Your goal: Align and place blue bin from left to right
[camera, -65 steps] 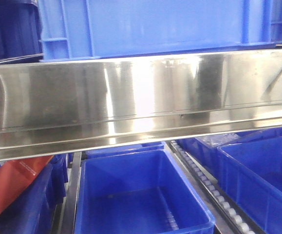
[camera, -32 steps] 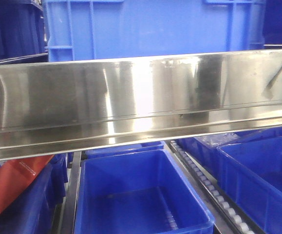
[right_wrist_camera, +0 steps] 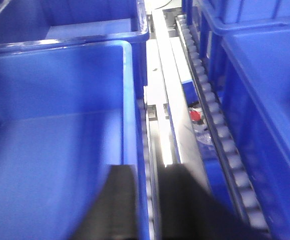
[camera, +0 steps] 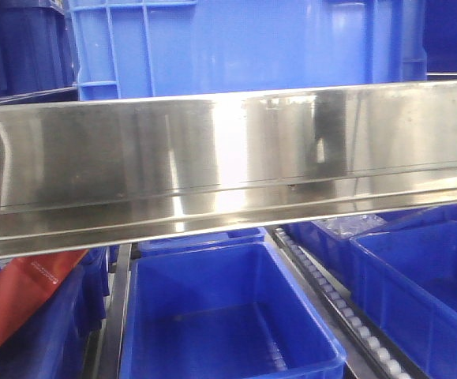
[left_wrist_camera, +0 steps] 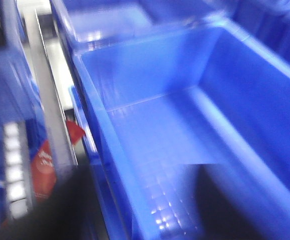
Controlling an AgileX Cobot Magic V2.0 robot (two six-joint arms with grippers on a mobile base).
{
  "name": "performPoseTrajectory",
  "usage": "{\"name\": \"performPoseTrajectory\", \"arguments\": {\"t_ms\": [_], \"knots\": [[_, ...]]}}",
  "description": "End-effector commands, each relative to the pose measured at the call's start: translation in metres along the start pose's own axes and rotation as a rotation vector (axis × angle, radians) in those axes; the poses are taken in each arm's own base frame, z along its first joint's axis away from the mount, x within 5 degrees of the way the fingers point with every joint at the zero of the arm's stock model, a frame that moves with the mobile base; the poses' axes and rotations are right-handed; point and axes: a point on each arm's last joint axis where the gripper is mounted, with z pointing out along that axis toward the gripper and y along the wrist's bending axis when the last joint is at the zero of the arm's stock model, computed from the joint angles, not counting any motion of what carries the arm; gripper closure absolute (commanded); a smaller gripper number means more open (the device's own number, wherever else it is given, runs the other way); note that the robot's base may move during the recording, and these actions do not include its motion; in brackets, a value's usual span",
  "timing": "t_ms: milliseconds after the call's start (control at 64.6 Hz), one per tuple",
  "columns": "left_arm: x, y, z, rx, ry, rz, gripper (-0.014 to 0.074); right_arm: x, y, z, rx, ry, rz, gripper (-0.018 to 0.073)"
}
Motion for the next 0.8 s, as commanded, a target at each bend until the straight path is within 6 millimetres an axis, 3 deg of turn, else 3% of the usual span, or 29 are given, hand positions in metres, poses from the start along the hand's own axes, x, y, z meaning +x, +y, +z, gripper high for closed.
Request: {"name": "performPoseTrajectory", "arguments": {"t_ms": [0, 62, 201, 279, 449, 635, 789], "knots": [[0.004, 0.001, -0.016, 0.013, -0.013, 0.024, 0.059, 0.002, -0.001, -0.012, 0.004, -0.008, -0.01, 0.0721], [0.012, 0.003, -0.019, 0.004, 0.011, 0.039, 0.0706, 0.006, -0.001, -0.012, 0.005, -0.001, -0.01, 0.0721], [0.036, 0.009, -0.026, -0.012, 0.081, 0.051, 0.0706, 0.026, -0.002, -0.015, 0.004, 0.018, -0.009, 0.0721], [0.046, 0.011, -0.034, 0.001, 0.031, 0.056, 0.0706, 0.037, -0.001, -0.019, -0.003, -0.014, -0.014, 0.0721], [0.075, 0.018, -0.057, 0.034, -0.097, 0.065, 0.0706, 0.066, -0.002, -0.049, -0.012, -0.135, -0.019, 0.0721], [0.119, 0.029, -0.089, 0.066, -0.226, 0.069, 0.0706, 0.107, -0.005, -0.096, -0.013, -0.248, -0.061, 0.0721], [0.159, 0.037, -0.111, 0.103, -0.378, 0.07, 0.0706, 0.155, -0.009, -0.127, -0.011, -0.303, -0.068, 0.0721]]}}
